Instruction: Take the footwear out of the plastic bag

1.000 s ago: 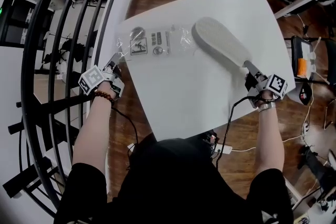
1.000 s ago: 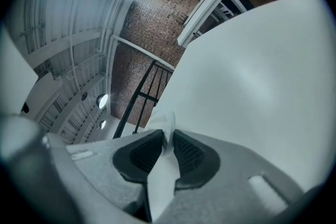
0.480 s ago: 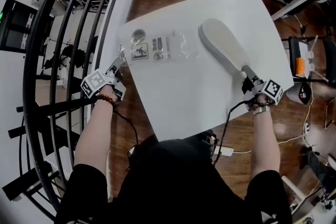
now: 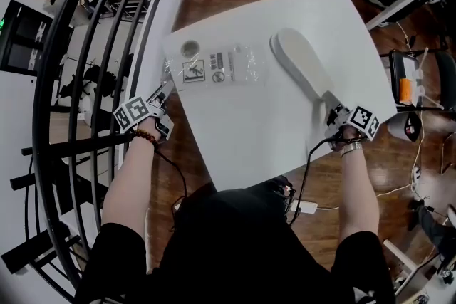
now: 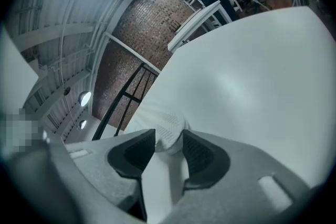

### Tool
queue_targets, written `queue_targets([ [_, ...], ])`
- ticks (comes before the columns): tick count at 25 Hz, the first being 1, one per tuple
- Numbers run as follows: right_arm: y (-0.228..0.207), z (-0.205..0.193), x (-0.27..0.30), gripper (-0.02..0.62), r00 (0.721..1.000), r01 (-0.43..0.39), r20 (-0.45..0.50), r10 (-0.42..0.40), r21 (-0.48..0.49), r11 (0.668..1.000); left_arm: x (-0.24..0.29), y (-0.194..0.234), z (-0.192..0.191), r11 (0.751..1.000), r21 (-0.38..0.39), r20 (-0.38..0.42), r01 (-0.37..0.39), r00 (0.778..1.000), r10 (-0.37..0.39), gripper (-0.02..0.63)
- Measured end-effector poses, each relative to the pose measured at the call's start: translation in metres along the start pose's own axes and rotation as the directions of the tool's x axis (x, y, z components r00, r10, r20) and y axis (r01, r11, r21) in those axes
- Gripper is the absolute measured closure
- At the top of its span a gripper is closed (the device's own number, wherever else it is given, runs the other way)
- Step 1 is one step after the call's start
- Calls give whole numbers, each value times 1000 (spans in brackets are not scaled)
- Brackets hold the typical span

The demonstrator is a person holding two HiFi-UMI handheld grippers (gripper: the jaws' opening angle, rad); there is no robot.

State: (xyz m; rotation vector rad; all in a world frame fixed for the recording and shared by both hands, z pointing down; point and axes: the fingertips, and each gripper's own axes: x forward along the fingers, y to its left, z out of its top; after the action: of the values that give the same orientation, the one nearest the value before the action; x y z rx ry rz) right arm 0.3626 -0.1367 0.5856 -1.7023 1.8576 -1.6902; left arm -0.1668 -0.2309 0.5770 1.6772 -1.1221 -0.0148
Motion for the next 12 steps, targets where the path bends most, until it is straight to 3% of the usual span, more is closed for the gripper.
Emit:
queue_targets([
  [7, 4, -4, -12, 431, 992, 126, 9, -126, -147, 981, -22, 5, 1, 989, 123, 17, -86, 996, 84, 321],
  [10, 15, -6, -21, 433, 984, 176, 28, -175, -254, 951, -35, 1, 2, 979, 177, 37, -103, 995, 98, 321],
  [12, 31, -10, -27, 433, 981, 193, 44, -190, -357, 914, -43, -5, 1, 968, 228, 45, -106, 994, 98, 322],
])
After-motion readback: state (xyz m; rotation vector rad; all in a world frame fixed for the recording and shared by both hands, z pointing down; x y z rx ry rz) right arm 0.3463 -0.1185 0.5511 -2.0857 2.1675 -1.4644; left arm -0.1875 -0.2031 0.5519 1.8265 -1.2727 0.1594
